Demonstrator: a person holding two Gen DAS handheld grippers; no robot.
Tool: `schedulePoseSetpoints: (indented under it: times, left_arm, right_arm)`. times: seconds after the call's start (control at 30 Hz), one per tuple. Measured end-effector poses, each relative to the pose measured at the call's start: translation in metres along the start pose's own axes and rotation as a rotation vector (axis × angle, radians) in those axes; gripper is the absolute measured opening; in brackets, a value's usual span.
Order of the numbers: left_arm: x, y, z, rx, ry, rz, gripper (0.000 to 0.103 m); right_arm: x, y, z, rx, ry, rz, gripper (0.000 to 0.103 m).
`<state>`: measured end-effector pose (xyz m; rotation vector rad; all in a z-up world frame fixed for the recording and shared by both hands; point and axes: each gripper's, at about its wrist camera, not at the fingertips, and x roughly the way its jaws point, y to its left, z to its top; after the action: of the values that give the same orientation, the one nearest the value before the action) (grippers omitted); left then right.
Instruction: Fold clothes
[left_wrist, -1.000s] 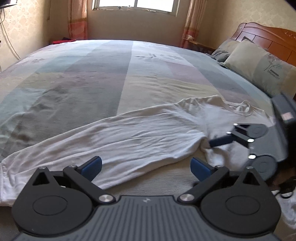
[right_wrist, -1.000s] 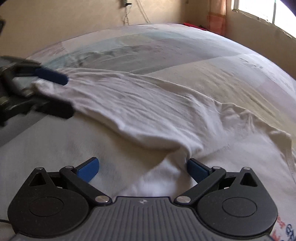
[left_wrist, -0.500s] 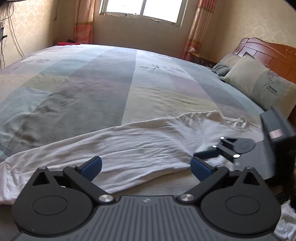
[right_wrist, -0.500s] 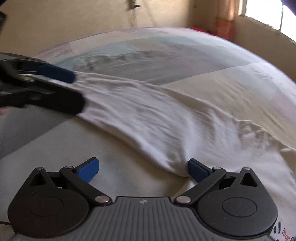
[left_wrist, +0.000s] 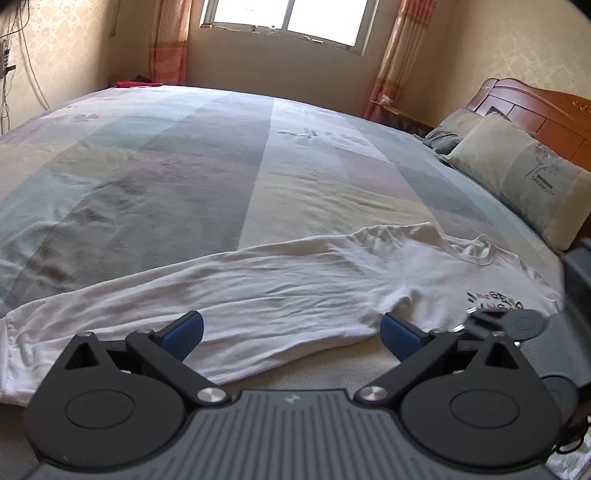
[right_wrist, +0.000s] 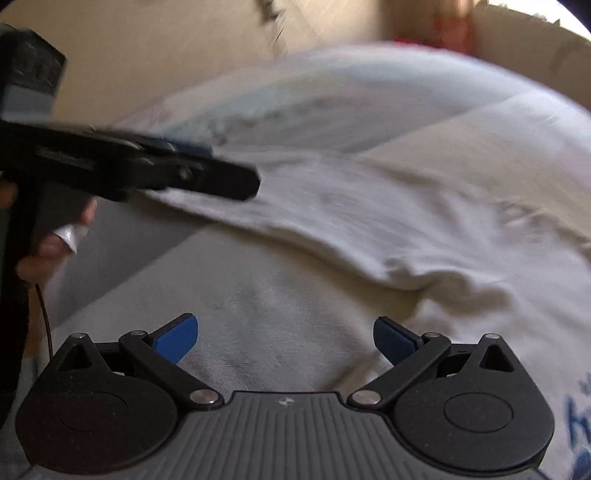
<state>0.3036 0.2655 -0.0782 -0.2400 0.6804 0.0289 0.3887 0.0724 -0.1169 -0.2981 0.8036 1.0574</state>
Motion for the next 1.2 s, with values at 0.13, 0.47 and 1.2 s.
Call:
schedulePoseSetpoints:
  times: [0.13,0.47,1.2]
  left_arm:
    - [0.003,-0.013,-0.001,0.029,0.009,-0.011,0.101]
    - [-0.002,-0.046,-0.001,0.113,-0.001,-0.074,0.102]
    - [0.048,-0.106,-0.046,0.193,0.317,-0.299,0.102]
  right_arm:
    - [0.001,-0.008,-0.003,0.043,-0.022,-0.128,0.103]
    - [-0.046,0.021,-0.028,0.034,0.044,-0.03,0.103]
    - [-0.152,0.042,-0.161,0.392,0.03,-0.464,0.103]
